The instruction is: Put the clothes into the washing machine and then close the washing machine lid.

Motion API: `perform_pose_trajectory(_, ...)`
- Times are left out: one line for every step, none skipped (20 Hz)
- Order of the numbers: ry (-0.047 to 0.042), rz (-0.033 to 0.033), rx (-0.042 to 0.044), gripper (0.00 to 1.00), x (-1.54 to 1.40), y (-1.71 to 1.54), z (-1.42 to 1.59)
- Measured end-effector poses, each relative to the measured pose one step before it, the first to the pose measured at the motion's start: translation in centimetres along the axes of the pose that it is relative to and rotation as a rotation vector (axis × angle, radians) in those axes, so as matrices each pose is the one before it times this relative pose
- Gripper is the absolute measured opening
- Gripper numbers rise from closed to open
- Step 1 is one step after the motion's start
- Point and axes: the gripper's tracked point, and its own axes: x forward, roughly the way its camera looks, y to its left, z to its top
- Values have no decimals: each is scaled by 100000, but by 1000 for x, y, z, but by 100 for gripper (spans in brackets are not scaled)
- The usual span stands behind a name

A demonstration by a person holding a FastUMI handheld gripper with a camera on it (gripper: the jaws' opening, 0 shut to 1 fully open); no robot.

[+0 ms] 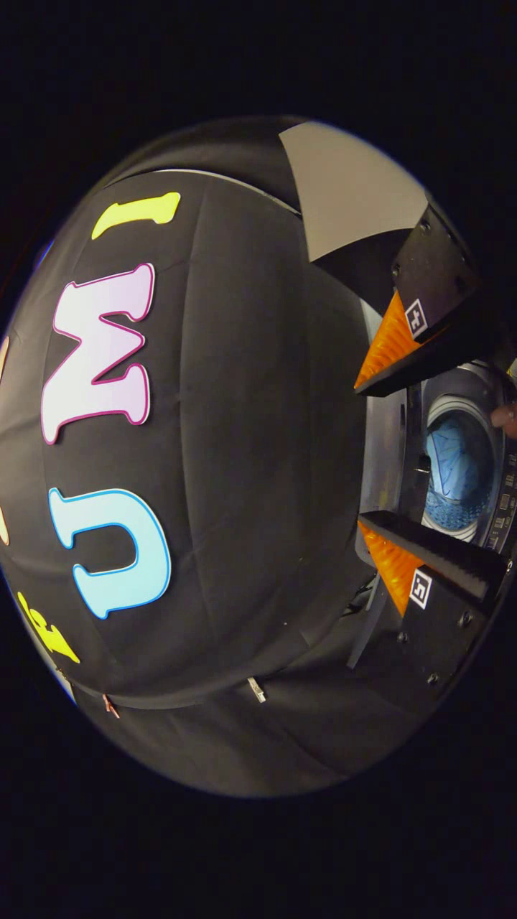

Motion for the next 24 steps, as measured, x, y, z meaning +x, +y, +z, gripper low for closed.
perform_pose_trajectory(1623,-335,199,100,-216,10,-487)
perform_pose_trajectory(1797,-194,830,100,-275,0,-394)
perform_pose_trajectory(2112,-233,848,100,-122,41,-408)
perform_pose_trajectory(2662,-86,562,100,7,62,-528)
perform_pose_trajectory(2753,-295,965,99,-32,-144,-578)
perform_pose_trajectory(3445,-1043,858,99,181,-224,-787)
perform_pose_trajectory(3393,-1220,865,99,156,-297,-822)
perform_pose_trajectory(3475,-1544,587,100,425,-397,-952)
perform_pose_trajectory(3085,-864,500,100,543,-349,-760)
perform_pose_trajectory(1838,-1007,-211,98,459,-305,-576)
perform_pose_trajectory(476,-65,-492,97,291,-20,-228)
perform_pose_trajectory(-366,207,-546,97,141,222,-49)
perform_pose_trajectory(-773,224,-688,97,-58,190,133)
perform_pose_trajectory(-1193,451,-429,97,-153,54,266)
perform_pose_trajectory(-1151,100,-379,97,-40,23,263)
perform_pose_trajectory(-735,126,-74,97,-88,-9,90)
perform_pose_trajectory(-290,152,248,98,-39,44,111)
perform_pose_trajectory(-168,53,273,98,-52,43,44)
perform_pose_trajectory(-186,268,191,98,79,26,17)
perform_pose_trajectory(-30,286,-733,97,11,100,58)
perform_pose_trajectory(-312,417,-604,98,-91,66,-16)
perform_pose_trajectory(-987,695,-632,97,-160,189,215)
perform_pose_trajectory(-1476,709,-617,97,-163,203,386)
perform_pose_trajectory(-2060,1416,-708,97,-348,370,386)
